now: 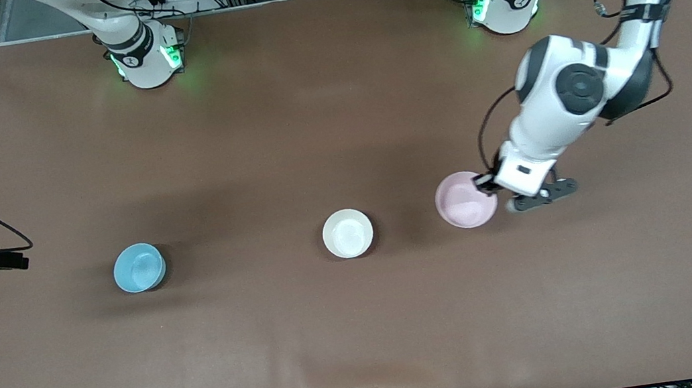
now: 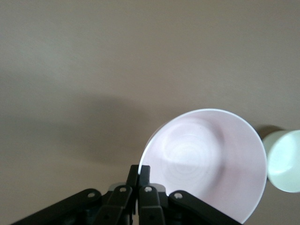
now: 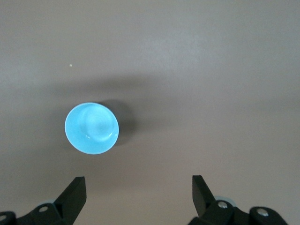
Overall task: Stack pink and blue bowls on white bowl
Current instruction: 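Carry the pink bowl with the left gripper onto the white bowl, then release the pink bowl while the right gripper grasps the blue bowl rim, then lift the blue bowl with the right gripper while the left gripper retracts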
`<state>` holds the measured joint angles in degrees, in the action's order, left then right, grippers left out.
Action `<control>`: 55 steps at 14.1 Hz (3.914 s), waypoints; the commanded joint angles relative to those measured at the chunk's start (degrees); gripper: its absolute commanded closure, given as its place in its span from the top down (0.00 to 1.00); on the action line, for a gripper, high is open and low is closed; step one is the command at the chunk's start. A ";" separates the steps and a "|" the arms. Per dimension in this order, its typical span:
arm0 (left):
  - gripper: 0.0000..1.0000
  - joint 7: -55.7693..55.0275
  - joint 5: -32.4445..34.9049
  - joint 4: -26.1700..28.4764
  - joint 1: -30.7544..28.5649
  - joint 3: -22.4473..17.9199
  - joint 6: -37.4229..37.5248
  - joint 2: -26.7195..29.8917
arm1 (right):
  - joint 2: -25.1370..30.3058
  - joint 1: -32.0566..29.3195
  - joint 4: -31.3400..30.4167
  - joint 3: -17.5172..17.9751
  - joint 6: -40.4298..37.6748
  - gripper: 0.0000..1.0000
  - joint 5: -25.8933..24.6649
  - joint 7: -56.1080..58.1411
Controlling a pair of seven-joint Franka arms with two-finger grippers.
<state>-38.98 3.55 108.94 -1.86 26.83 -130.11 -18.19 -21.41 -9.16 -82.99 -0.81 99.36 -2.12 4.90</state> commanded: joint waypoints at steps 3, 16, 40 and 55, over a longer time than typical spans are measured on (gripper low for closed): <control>0.00 -9.34 0.04 -9.34 8.09 -0.20 1.35 -8.33 | -0.74 0.54 1.08 0.37 1.71 1.00 -0.35 0.37; 0.00 -11.29 8.48 -19.90 20.41 -2.74 -9.62 -22.76 | -4.79 2.39 -4.96 0.46 7.76 1.00 -0.26 0.37; 1.00 -12.52 12.71 -22.28 18.14 -4.51 -6.87 -18.05 | -10.06 4.42 -24.32 0.55 29.75 0.51 2.47 -20.81; 1.00 7.50 -1.25 -22.89 -7.70 -3.98 28.67 14.05 | -3.74 2.74 -23.79 0.46 28.96 0.00 7.13 -19.58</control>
<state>-35.19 5.60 84.62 -6.35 22.51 -103.49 -7.18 -27.80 -5.50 -105.96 -0.91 128.75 4.41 -15.35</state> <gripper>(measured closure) 0.000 0.974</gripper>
